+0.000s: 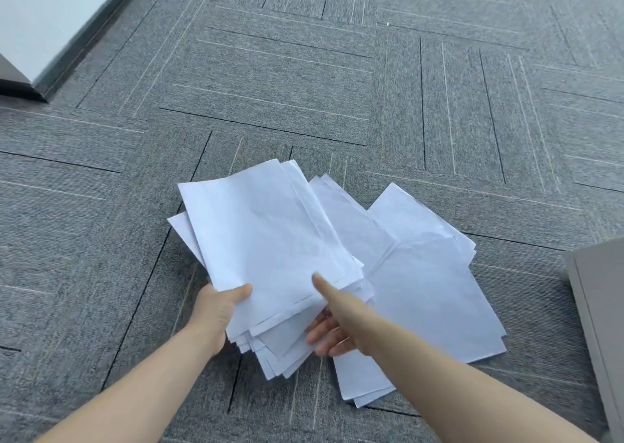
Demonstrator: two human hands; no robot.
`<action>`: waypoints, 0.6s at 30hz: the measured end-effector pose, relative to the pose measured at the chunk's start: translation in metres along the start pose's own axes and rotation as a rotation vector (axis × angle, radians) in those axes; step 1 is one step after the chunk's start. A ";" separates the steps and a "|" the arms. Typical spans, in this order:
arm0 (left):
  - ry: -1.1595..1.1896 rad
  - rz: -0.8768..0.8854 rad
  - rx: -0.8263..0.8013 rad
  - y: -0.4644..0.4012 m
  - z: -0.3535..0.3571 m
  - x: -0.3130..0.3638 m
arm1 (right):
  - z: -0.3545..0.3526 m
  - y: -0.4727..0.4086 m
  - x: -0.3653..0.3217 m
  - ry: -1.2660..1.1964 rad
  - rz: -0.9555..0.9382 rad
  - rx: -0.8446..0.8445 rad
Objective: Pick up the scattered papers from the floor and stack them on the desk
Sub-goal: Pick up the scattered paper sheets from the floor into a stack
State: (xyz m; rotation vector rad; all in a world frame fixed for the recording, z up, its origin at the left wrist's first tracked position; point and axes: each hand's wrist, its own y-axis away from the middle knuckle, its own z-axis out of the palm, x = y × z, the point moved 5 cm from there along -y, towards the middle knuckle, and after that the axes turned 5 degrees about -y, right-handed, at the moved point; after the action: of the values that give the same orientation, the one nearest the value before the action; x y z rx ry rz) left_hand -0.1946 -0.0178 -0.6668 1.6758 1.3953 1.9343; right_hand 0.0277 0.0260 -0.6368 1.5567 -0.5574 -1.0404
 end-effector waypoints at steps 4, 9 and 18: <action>-0.004 0.073 0.015 -0.001 -0.008 0.008 | -0.056 -0.005 -0.025 -0.067 -0.123 0.337; 0.005 0.095 0.022 -0.005 -0.020 0.013 | -0.123 -0.003 -0.064 0.271 -0.400 0.814; 0.024 0.092 -0.016 -0.007 -0.033 0.006 | -0.136 -0.023 -0.099 0.714 -0.320 0.794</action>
State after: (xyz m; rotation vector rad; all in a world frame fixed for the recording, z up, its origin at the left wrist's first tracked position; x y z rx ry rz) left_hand -0.2279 -0.0262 -0.6644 1.7442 1.3300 2.0157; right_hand 0.0898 0.1839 -0.6298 2.6191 -0.2113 -0.4019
